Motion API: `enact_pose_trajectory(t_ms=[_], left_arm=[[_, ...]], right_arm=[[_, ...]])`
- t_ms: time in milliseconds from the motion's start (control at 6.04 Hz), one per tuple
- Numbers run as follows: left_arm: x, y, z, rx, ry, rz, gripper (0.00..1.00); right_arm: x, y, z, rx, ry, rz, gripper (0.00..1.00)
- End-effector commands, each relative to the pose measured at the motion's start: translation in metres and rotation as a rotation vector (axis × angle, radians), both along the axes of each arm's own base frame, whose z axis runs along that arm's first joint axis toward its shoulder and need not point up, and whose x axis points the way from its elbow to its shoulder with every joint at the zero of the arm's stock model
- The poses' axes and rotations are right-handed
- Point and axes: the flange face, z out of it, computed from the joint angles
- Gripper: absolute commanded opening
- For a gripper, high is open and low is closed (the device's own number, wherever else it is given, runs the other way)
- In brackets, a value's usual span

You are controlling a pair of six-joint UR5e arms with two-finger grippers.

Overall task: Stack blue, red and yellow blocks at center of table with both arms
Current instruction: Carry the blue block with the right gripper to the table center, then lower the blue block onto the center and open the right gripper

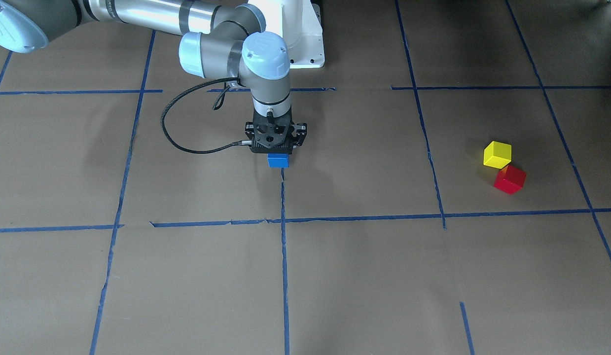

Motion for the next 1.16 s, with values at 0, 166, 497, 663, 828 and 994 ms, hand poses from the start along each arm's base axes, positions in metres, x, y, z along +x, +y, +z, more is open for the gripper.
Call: enact_pose_trajectory(t_ms=[0,166,497,663,828,994], left_arm=[[0.000,0.000,0.000,-0.001,0.001,-0.001,1.00],[0.000,0.000,0.000,0.000,0.001,0.000,1.00],[0.000,0.000,0.000,0.000,0.001,0.000,1.00],[0.001,0.000,0.001,-0.003,0.000,0.000,1.00],[0.001,0.000,0.000,0.000,0.000,0.002,1.00],[0.000,-0.001,0.000,0.001,-0.003,0.003,1.00]], right_arm=[[-0.018,-0.002,-0.003,-0.006,0.020,0.008,0.04],[-0.018,-0.003,0.005,-0.004,0.032,0.004,0.25],[-0.018,-0.004,0.005,0.006,0.033,0.001,0.99],[0.001,-0.018,-0.013,0.029,0.001,0.008,1.00],[0.041,-0.050,-0.029,0.014,-0.050,0.022,1.00],[0.092,-0.096,-0.028,0.017,-0.076,0.017,1.00]])
